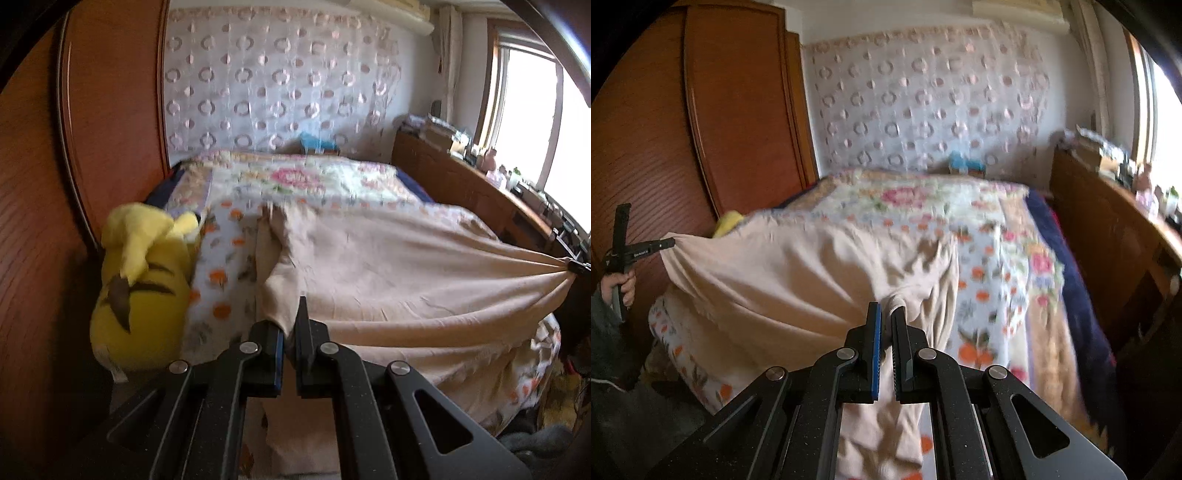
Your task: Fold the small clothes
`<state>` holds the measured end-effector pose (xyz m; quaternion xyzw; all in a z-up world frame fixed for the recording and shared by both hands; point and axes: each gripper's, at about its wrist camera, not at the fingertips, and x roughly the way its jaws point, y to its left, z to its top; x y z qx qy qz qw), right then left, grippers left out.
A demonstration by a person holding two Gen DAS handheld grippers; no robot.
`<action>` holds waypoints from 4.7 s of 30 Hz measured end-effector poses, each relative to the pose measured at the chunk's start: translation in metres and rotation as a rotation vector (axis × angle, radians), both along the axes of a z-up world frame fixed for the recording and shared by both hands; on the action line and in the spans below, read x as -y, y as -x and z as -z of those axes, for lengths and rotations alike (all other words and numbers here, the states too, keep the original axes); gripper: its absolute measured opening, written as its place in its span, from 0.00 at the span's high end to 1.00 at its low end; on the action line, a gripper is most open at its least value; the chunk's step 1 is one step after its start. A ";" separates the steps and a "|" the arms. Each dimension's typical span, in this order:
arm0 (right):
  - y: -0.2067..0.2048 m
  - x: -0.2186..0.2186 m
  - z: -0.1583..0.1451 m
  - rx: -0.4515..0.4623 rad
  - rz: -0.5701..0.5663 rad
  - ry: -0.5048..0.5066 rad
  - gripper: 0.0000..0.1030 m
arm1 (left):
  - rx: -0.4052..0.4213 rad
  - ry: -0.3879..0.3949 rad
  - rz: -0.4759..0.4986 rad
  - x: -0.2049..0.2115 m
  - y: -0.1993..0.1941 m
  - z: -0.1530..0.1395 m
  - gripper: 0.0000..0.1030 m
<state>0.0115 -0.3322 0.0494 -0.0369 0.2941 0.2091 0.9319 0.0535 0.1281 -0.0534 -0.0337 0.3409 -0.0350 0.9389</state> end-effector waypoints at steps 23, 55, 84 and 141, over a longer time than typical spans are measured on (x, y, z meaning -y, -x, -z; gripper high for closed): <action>-0.060 -0.049 0.058 -0.035 0.071 0.101 0.43 | -0.068 0.014 -0.037 -0.004 0.028 0.047 0.30; -0.073 -0.057 0.102 -0.100 0.067 0.166 0.38 | -0.123 0.016 -0.077 -0.001 0.036 0.066 0.30; -0.071 -0.055 0.101 -0.100 0.065 0.162 0.37 | 0.072 0.137 -0.001 0.012 0.040 0.018 0.97; -0.042 -0.049 0.074 -0.016 -0.003 0.058 0.37 | 0.111 0.039 0.403 0.195 -0.017 -0.020 0.27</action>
